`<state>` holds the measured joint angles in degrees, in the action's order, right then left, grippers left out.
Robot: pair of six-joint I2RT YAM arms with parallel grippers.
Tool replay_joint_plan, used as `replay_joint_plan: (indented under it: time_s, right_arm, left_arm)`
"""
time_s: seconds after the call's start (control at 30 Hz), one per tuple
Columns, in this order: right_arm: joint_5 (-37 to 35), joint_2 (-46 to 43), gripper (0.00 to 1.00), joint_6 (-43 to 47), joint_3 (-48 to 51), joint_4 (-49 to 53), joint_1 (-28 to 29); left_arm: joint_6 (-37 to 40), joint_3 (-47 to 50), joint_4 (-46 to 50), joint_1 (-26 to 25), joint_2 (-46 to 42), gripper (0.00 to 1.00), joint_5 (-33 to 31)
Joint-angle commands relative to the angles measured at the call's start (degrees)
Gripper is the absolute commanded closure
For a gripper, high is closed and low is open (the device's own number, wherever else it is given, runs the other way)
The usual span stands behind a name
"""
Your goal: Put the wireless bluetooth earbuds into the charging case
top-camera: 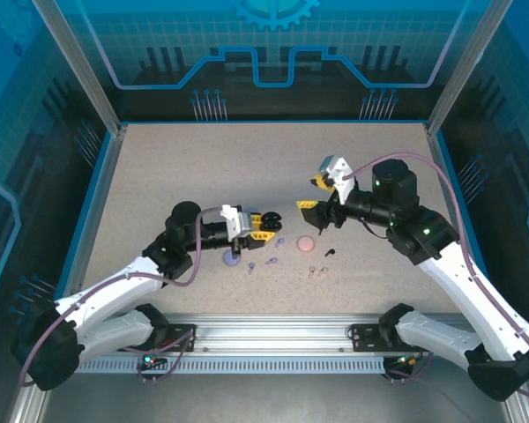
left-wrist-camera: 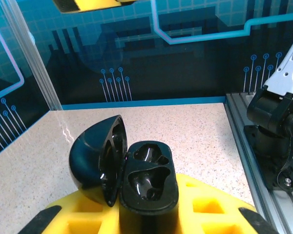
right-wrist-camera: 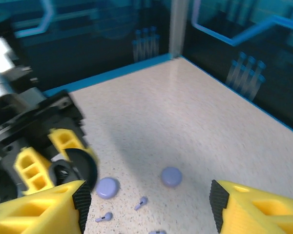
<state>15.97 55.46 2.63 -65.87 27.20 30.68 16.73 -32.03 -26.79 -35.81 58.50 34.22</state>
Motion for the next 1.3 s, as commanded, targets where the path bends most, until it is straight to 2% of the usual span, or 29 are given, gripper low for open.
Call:
replay_joint_plan:
  time_s: [0.0,0.13,0.2,0.3,0.37,0.43,0.5,0.8,0.97,1.27]
  right_arm:
    - [-9.1,1.5,0.32,-11.7,1.6,8.5,-3.4]
    - [-12.5,8.1,0.35,-21.3,-0.2,20.0,-7.9]
    - [-12.3,12.1,0.39,-23.6,-1.4,23.7,-9.0]
    - [-10.5,18.5,0.40,-24.3,-2.3,25.7,-9.1]
    - [-9.1,22.8,0.41,-24.7,-2.7,25.9,-9.2]
    - [-8.4,27.9,0.48,-24.7,-2.9,25.5,-9.3]
    - [-9.0,32.5,0.50,-24.8,-3.3,25.2,-9.3]
    - [-14.1,45.7,0.54,-25.7,-7.4,23.2,-9.9]
    - [-14.2,50.8,0.58,-26.2,-10.2,23.1,-11.1]
    - [-12.6,55.9,0.60,-26.3,-12.7,22.2,-11.9]
  left_arm:
    - [-3.6,2.0,-5.8,-0.6,-1.9,0.91,-1.2]
    - [-5.2,3.4,-6.6,-0.7,-3.2,0.91,-1.9]
    - [-5.8,3.7,-6.5,-0.6,-3.6,0.92,-2.0]
    - [-6.5,3.6,-5.6,-0.7,-4.3,0.92,-2.6]
    - [-6.5,3.6,-5.1,-0.7,-4.7,0.92,-2.8]
    - [-6.4,3.9,-5.1,-0.8,-5.1,0.92,-3.0]
    - [-6.2,4.0,-5.1,-0.8,-5.5,0.92,-3.1]
    - [-5.6,4.0,-3.9,-0.9,-6.5,0.92,-3.1]
    - [-5.8,4.1,-3.9,-0.9,-6.7,0.92,-3.1]
    - [-5.6,4.0,-3.5,-0.9,-6.6,0.92,-3.1]
